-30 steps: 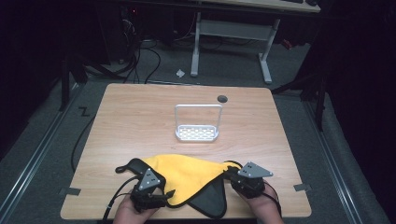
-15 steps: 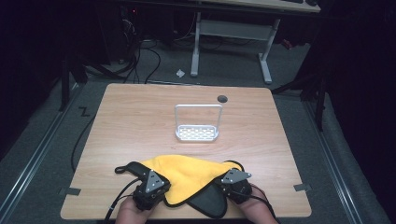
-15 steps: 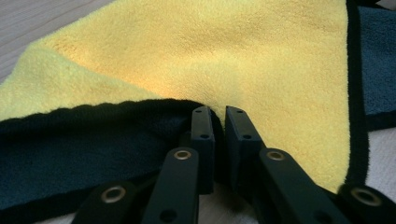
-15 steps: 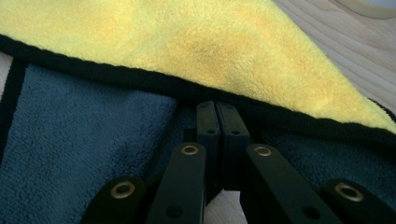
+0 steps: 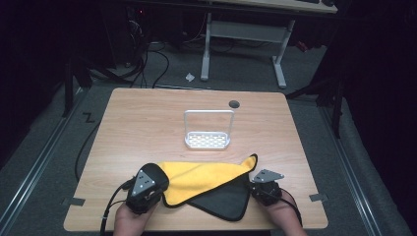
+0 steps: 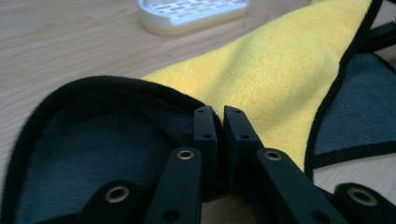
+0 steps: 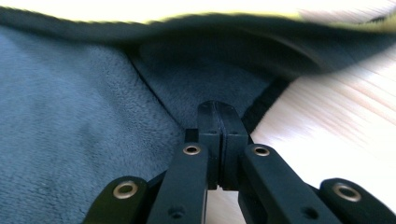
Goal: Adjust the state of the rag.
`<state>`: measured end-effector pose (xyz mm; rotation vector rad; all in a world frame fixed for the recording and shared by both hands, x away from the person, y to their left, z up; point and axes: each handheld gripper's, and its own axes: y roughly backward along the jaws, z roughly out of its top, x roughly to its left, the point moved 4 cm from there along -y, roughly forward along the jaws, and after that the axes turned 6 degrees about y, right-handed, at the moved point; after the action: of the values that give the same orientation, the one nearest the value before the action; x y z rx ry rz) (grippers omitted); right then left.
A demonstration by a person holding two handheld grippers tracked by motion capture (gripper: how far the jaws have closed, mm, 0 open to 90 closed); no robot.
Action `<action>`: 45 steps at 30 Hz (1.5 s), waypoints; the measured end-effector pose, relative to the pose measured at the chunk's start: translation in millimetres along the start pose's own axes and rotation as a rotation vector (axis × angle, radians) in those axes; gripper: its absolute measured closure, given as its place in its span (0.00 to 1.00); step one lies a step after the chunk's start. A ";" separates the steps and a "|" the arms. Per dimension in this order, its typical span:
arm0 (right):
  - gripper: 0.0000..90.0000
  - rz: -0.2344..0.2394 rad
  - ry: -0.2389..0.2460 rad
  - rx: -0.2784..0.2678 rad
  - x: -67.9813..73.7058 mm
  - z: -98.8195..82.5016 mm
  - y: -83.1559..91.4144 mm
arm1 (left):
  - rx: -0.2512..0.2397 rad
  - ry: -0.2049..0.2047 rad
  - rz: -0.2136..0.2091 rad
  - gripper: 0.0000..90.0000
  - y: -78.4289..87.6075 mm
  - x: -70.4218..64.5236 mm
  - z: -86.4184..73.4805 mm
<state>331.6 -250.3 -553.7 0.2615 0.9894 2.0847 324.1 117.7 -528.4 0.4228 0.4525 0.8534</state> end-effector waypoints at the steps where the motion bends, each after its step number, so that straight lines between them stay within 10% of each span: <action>1: 1.00 -0.012 -0.012 0.001 -4.6 -1.9 0.9 | -0.010 0.013 0.005 0.94 1.6 3.6 1.1; 10: 1.00 -0.086 -0.077 0.018 -32.4 -13.9 7.4 | -0.034 0.081 0.005 0.93 3.6 21.6 2.9; 24: 0.96 -0.073 -0.071 -0.038 -16.8 -4.2 19.3 | 0.112 0.040 0.076 0.91 -27.9 33.6 -5.0; 30: 0.96 -0.036 0.000 0.002 0.6 -5.3 14.6 | 0.152 0.004 0.027 0.91 -20.2 15.7 -15.2; 37: 0.96 -0.101 -0.033 0.025 -18.0 -12.6 9.4 | 0.185 -0.069 -0.061 0.90 -22.5 -20.2 -23.0; 45: 0.95 -0.133 -0.086 0.015 -37.1 -17.3 8.8 | 0.101 -0.026 -0.055 0.66 -18.1 -15.8 -12.4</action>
<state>342.8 -290.7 -553.7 0.2830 0.9461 1.9302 319.5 96.7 -544.8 0.5117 0.4829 0.7729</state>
